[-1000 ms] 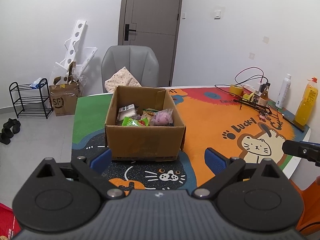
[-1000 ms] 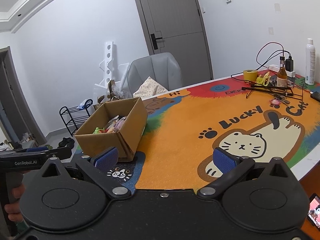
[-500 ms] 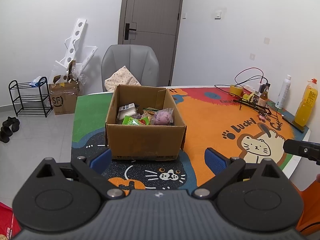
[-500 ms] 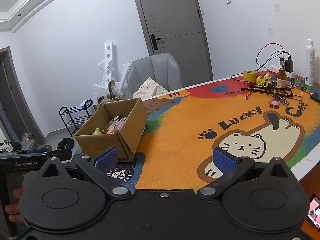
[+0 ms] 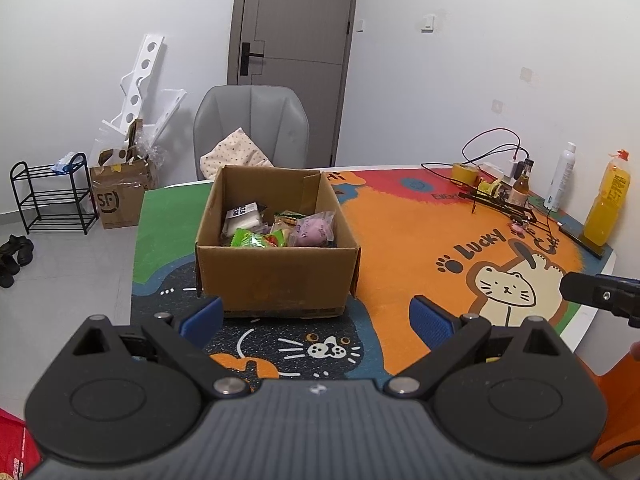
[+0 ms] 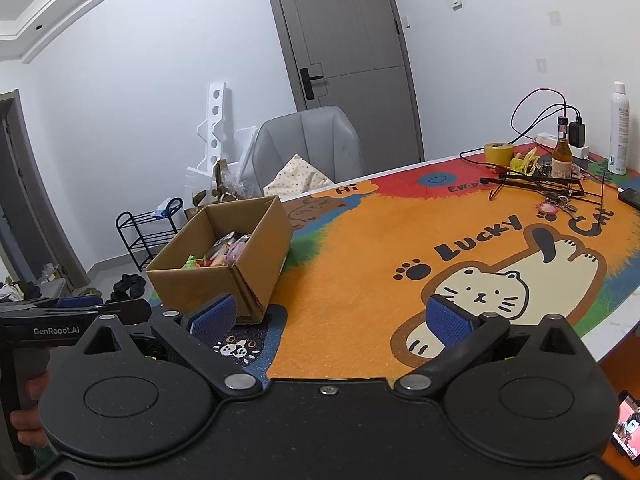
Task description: Organize snacks
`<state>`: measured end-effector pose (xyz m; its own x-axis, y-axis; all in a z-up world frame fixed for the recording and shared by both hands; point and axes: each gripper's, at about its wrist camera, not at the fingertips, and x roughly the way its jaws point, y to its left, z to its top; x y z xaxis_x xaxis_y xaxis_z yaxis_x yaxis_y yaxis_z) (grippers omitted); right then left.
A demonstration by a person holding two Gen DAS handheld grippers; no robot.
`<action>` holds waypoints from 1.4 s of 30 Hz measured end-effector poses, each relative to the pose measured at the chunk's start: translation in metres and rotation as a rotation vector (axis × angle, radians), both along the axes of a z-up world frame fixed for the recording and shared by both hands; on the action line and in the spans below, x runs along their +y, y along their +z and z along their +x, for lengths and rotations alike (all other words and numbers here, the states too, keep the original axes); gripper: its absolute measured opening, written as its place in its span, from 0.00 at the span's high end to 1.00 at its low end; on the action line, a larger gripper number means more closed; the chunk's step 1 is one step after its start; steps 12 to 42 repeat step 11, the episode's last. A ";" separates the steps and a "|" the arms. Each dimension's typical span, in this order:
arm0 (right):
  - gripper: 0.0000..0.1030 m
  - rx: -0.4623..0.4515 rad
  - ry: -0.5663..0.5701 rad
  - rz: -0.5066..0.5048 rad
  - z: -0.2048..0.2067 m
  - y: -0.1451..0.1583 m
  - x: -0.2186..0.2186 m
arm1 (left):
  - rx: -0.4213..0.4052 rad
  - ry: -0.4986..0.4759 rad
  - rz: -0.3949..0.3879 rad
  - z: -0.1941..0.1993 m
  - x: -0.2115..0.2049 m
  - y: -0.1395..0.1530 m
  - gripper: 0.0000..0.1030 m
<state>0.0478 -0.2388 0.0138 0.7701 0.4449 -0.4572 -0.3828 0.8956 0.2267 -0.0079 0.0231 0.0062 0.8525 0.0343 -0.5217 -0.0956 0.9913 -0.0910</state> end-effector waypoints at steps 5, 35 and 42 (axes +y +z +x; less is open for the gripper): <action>0.00 -0.001 0.002 0.001 0.000 0.000 0.000 | -0.002 -0.008 0.000 0.000 -0.002 -0.001 0.04; 0.00 0.009 -0.002 -0.005 0.002 -0.003 0.001 | -0.008 -0.005 -0.007 0.001 -0.001 -0.001 0.04; 0.00 0.009 -0.002 -0.005 0.002 -0.003 0.001 | -0.008 -0.005 -0.007 0.001 -0.001 -0.001 0.04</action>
